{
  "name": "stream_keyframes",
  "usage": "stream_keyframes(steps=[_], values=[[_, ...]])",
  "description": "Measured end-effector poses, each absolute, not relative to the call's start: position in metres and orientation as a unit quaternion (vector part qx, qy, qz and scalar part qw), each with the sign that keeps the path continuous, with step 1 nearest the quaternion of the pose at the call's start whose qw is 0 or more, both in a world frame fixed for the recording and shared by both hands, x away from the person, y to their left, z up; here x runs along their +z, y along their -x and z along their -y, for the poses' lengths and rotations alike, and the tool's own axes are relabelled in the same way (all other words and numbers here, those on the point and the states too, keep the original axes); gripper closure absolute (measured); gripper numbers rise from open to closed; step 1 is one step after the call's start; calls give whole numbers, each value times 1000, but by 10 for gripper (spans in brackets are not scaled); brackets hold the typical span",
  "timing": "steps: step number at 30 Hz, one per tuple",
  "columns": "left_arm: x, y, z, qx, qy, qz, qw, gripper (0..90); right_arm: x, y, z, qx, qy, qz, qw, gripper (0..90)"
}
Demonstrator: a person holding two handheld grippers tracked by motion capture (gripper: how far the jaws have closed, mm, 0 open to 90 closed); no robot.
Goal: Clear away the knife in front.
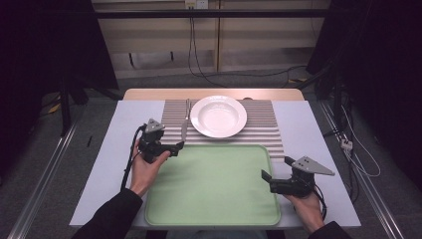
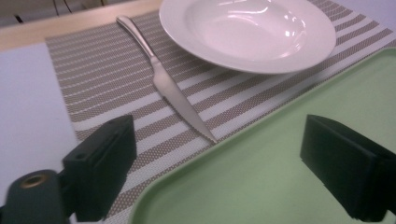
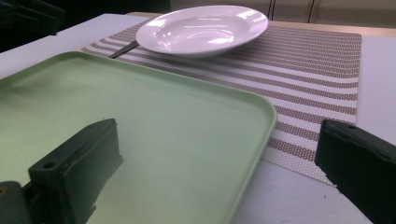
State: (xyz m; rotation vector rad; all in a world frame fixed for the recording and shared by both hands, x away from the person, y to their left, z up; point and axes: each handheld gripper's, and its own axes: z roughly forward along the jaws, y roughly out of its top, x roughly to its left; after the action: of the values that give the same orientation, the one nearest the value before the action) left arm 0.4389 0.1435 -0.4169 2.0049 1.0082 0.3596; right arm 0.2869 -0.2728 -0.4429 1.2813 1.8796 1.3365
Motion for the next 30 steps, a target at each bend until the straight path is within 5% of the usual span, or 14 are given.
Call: stream_keyframes(steps=[30], values=[[-430, -549, -115, 188, -809, -429, 355, 188, -442, -285, 271, 498, -464, -690, 246, 0]])
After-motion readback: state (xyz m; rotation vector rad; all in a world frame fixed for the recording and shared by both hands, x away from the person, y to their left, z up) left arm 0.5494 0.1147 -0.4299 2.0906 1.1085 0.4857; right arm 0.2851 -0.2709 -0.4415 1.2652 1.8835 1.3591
